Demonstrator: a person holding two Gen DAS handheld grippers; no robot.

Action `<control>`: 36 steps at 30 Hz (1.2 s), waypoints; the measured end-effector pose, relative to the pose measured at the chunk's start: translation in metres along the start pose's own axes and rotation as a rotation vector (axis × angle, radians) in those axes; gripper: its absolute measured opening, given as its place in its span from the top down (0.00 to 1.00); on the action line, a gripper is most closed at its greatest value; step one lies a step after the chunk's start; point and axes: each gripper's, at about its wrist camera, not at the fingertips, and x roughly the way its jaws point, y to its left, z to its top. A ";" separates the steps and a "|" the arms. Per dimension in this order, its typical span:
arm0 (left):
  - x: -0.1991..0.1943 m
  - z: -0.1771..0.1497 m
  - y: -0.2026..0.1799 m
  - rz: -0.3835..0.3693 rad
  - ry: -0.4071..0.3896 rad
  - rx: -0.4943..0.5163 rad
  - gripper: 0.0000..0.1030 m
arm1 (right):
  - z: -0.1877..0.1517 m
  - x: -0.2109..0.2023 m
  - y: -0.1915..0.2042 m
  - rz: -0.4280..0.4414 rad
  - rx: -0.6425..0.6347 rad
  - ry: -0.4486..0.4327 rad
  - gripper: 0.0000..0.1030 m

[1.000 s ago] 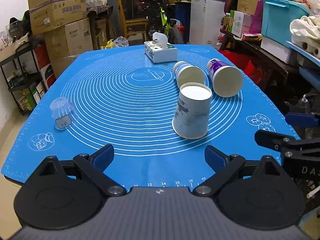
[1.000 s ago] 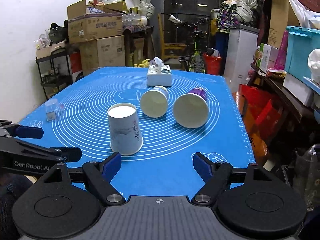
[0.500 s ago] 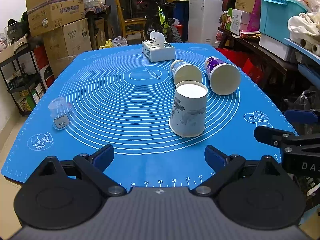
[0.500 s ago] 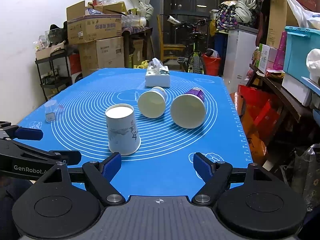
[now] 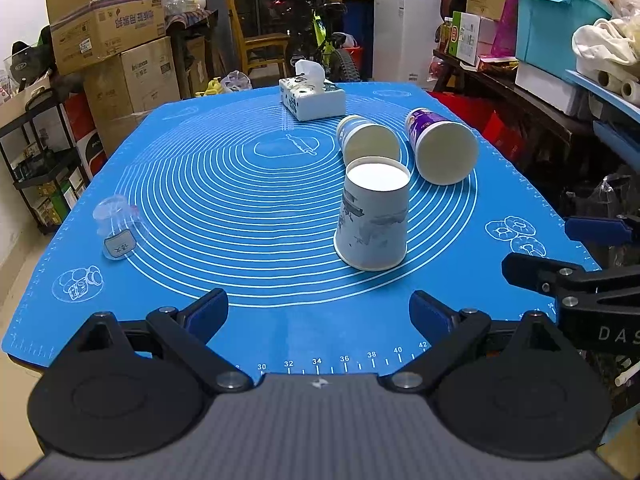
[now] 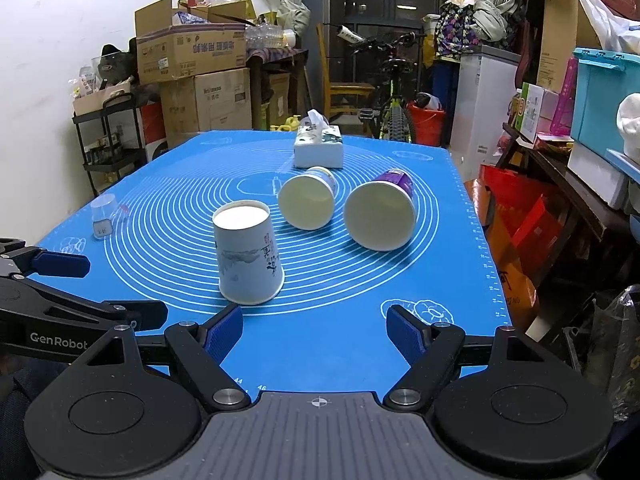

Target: Flip cup upside down

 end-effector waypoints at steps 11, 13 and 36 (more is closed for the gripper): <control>0.002 -0.002 -0.002 -0.002 0.006 0.002 0.06 | 0.000 0.000 0.001 -0.002 0.002 0.003 0.20; 0.002 -0.002 -0.001 -0.003 0.006 0.002 0.06 | 0.000 0.000 0.001 -0.002 0.003 0.003 0.20; 0.002 -0.002 -0.001 -0.002 0.007 0.003 0.06 | -0.001 0.002 0.001 0.003 0.007 0.012 0.20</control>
